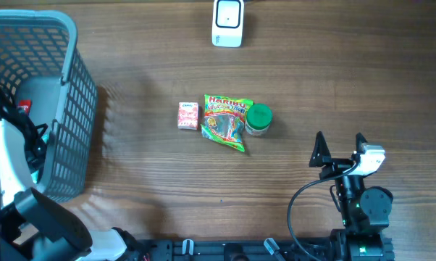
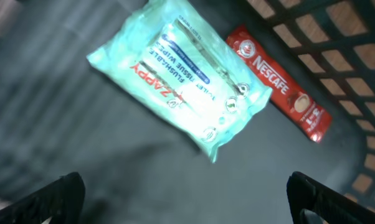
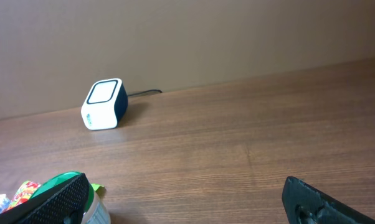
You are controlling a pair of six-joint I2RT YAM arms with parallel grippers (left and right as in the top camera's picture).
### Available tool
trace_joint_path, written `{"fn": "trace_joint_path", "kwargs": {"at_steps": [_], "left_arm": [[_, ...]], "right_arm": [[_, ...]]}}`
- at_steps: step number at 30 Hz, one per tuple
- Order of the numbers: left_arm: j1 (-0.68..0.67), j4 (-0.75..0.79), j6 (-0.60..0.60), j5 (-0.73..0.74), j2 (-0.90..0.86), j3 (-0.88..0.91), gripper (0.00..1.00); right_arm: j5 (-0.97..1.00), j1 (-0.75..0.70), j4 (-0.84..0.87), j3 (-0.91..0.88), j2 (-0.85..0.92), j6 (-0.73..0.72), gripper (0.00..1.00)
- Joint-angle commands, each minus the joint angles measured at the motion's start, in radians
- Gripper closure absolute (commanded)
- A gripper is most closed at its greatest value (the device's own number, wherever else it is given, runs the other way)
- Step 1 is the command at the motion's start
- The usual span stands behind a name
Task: Scan the item barcode
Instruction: 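Reach into the basket and grasp the mint-green Zappy wipes pack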
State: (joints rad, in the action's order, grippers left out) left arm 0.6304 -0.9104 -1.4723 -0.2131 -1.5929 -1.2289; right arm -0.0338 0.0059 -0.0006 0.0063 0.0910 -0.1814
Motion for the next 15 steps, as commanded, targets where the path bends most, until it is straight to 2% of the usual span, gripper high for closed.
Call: {"fn": "trace_joint_path", "kwargs": {"at_steps": [1,4,7,15], "left_arm": [[0.005,0.151,-0.085,-0.086,-0.010,0.125,0.00],[0.005,0.233,-0.085,-0.148,-0.010,0.169,0.00],[0.005,0.251,-0.085,-0.218,-0.027,0.178,0.00],[0.005,0.281,-0.085,-0.217,-0.238,0.178,0.00]], "right_arm": [[-0.012,0.002,0.002,-0.001,-0.001,-0.005,0.00],[-0.012,0.002,0.002,-0.001,-0.001,-0.005,0.00],[-0.012,0.002,0.002,-0.001,-0.001,-0.005,0.01],[-0.012,0.002,0.002,-0.001,-0.001,-0.005,0.00]]}}
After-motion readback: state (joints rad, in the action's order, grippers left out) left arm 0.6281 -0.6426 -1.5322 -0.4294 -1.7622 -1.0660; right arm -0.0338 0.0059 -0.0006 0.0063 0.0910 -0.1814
